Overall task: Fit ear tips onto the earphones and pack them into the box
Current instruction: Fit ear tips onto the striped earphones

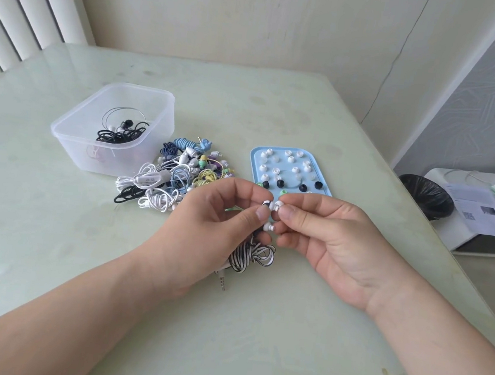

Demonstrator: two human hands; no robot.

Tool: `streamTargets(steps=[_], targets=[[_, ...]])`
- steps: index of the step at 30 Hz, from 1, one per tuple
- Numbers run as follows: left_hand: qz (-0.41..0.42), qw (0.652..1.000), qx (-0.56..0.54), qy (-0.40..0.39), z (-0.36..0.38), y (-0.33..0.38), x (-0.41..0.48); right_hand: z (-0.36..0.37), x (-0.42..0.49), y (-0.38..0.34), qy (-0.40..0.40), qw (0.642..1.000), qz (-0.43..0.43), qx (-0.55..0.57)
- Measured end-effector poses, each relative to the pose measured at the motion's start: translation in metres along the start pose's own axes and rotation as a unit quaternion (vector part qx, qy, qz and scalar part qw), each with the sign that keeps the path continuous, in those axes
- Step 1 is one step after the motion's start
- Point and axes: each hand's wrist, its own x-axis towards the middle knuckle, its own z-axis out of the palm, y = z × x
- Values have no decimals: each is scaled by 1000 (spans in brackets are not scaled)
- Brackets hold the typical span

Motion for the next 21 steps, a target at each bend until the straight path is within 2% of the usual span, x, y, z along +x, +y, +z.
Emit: streamTargets(steps=[21], targets=[[1, 1000, -4, 8, 0, -3, 0, 6, -2, 1, -2, 999, -5, -32]])
